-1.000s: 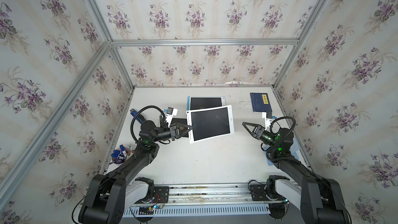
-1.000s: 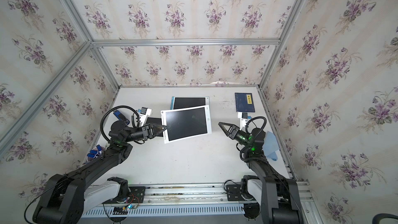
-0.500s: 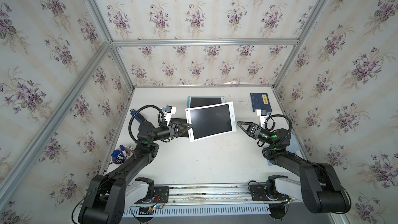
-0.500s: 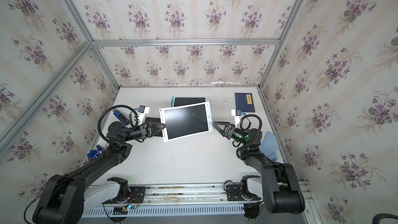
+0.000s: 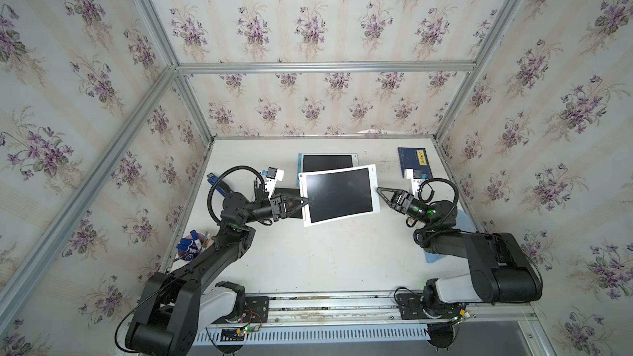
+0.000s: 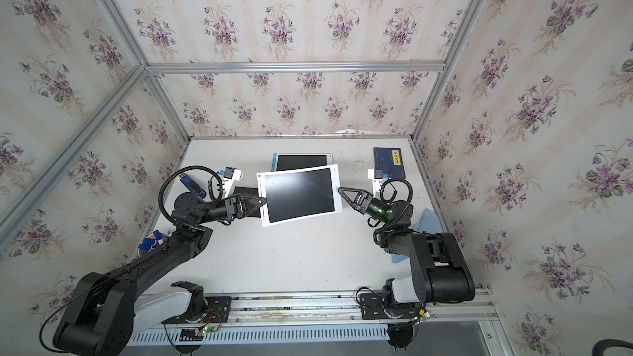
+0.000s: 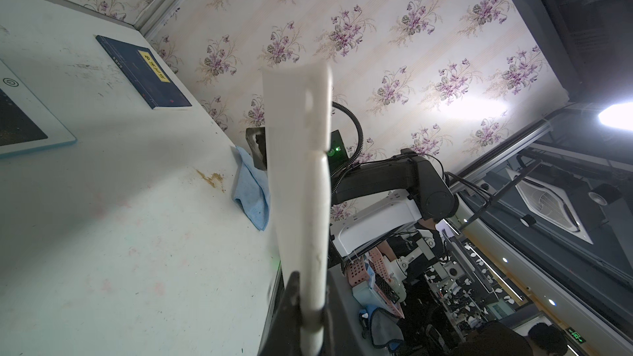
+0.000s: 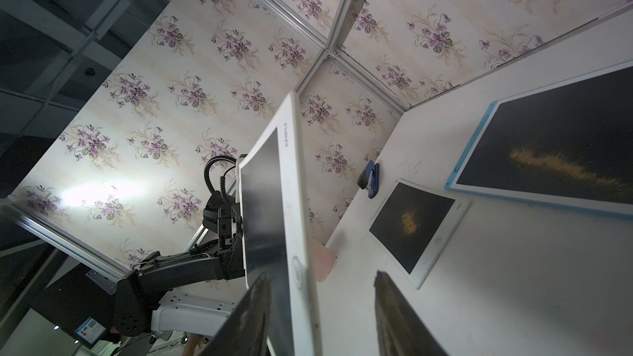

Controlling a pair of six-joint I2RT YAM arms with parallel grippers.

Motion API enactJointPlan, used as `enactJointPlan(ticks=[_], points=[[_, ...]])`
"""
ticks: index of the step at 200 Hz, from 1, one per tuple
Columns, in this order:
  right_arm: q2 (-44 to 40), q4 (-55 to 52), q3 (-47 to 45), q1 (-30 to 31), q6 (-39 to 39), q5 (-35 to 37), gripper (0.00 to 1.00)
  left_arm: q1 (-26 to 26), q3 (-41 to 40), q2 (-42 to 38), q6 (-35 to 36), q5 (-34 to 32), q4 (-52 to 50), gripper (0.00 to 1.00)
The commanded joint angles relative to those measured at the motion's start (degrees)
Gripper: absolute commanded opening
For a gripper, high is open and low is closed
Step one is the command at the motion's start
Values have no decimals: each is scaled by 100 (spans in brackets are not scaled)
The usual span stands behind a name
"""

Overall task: Wipe the drawing tablet
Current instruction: Pick up the drawing tablet from the center of the board.

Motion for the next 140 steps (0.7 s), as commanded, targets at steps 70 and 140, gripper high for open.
enactJointPlan(ticks=[70, 140], points=[[480, 1437, 124, 141, 694, -140, 30, -25, 63, 53, 65, -46, 310, 0], [472, 1529, 107, 140, 728, -184, 0, -25, 41, 49, 132, -50, 170, 0]])
